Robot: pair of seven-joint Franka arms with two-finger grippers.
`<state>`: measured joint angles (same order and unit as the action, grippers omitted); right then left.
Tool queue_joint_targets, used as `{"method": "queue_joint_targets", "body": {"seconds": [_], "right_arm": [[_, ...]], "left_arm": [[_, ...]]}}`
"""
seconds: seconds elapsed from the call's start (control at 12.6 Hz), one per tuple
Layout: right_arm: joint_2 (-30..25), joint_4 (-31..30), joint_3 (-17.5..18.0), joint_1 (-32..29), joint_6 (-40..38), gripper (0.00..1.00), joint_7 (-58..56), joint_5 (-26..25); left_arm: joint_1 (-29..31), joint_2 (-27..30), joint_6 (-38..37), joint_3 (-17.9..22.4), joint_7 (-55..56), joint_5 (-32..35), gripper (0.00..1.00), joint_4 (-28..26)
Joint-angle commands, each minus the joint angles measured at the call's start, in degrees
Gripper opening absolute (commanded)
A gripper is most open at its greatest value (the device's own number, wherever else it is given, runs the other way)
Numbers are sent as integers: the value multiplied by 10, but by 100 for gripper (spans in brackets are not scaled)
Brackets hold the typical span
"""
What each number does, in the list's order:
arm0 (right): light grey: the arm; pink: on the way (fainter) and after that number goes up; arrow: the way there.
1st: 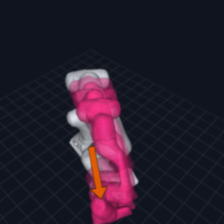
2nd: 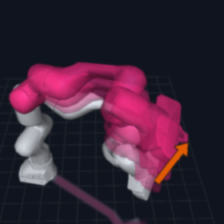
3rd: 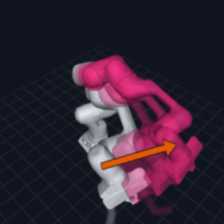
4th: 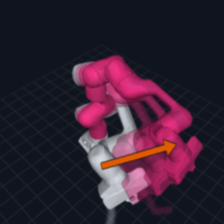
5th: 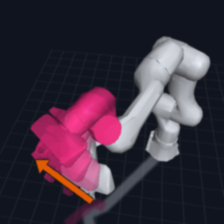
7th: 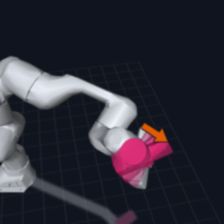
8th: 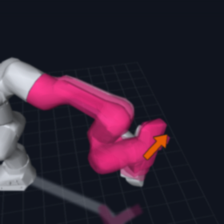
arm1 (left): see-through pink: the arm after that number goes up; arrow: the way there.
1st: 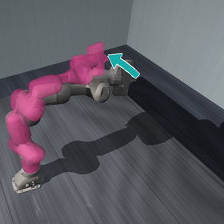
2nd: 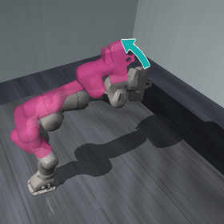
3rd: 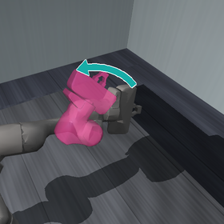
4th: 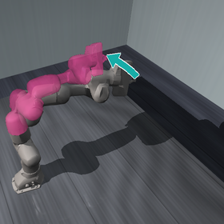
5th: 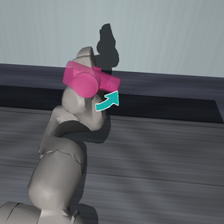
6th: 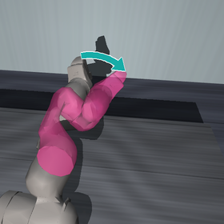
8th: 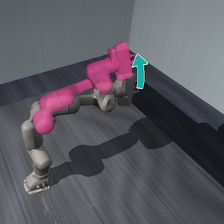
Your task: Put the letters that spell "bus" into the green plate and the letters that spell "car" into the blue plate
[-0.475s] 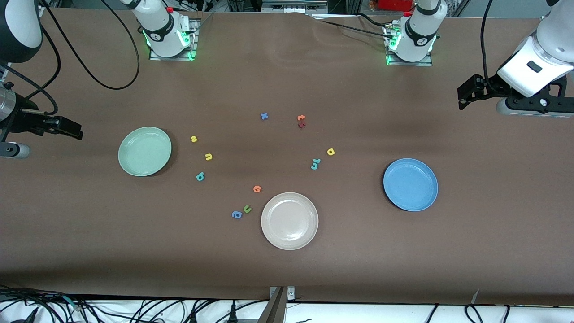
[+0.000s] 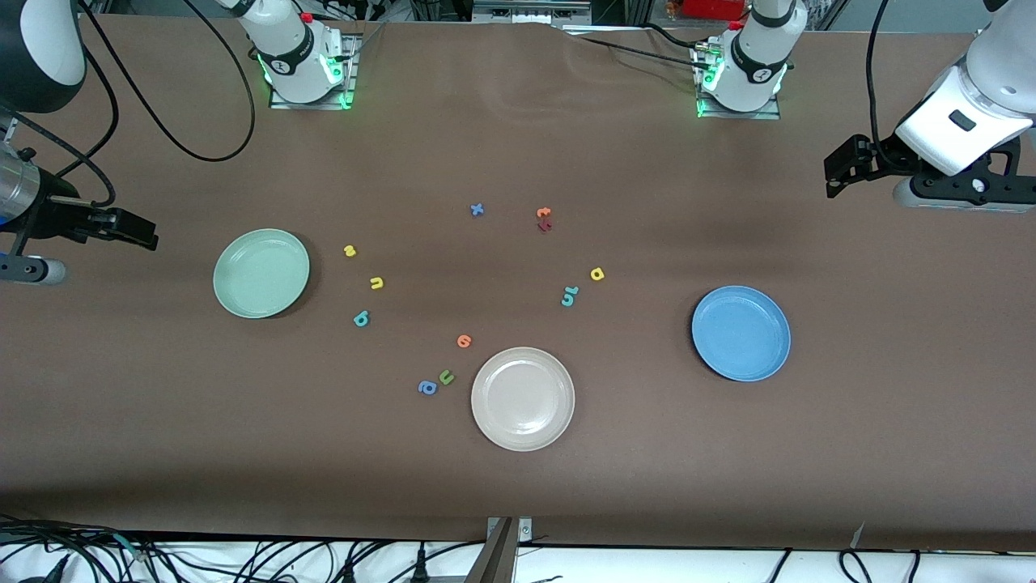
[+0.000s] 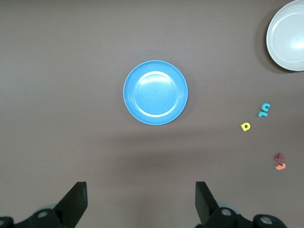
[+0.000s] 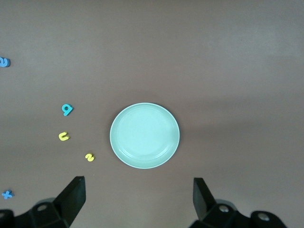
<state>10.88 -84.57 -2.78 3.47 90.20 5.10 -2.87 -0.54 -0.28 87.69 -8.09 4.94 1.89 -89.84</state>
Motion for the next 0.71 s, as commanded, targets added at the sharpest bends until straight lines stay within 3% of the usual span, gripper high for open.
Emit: {"method": "queue_joint_targets", "body": {"seconds": [0.0, 0.63], "right_arm": [[-13, -10, 0, 2, -11, 100, 8, 4], [-15, -10, -1, 2, -36, 100, 17, 5]], "left_arm": [[3, 6, 7, -3, -5, -5, 100, -9], [0, 6, 7, -3, -5, -5, 100, -9]]}}
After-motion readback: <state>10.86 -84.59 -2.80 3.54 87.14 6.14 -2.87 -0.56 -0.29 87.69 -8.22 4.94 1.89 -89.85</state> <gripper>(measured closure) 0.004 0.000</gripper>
